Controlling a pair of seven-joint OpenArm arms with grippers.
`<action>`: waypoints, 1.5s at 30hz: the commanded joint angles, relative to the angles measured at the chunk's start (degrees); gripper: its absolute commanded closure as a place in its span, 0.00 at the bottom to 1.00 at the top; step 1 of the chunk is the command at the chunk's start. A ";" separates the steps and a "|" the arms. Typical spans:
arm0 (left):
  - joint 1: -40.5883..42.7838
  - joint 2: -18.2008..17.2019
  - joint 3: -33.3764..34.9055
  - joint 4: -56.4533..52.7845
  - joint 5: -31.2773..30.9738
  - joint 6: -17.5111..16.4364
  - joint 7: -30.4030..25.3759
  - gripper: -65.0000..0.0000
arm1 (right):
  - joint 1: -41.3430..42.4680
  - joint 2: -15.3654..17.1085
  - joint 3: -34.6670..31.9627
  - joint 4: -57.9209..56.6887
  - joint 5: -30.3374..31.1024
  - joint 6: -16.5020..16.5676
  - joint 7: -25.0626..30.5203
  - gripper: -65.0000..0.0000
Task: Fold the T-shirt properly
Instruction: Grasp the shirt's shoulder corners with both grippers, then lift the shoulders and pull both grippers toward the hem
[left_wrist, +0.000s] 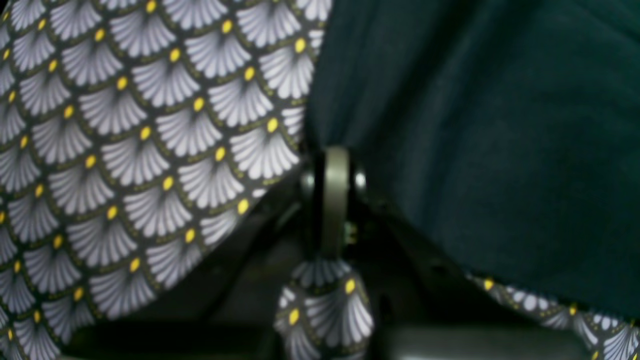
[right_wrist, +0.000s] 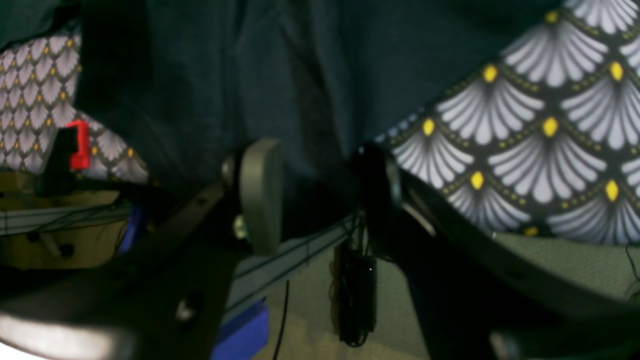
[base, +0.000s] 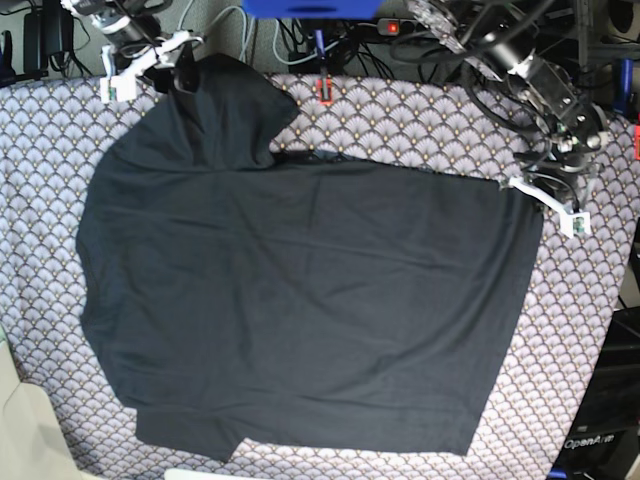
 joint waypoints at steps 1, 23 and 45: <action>-0.66 -0.48 0.16 0.70 -0.47 0.10 -0.85 1.00 | 0.19 0.12 0.06 0.43 -0.22 0.31 -0.95 0.57; 0.13 -0.40 0.16 1.32 -0.47 0.10 -0.85 1.00 | 0.54 0.20 -0.37 0.78 -0.22 0.31 -0.60 1.00; -8.57 -2.42 6.05 7.47 -0.47 0.10 8.46 1.00 | 18.13 7.94 -0.29 11.33 -0.31 0.31 -10.89 1.00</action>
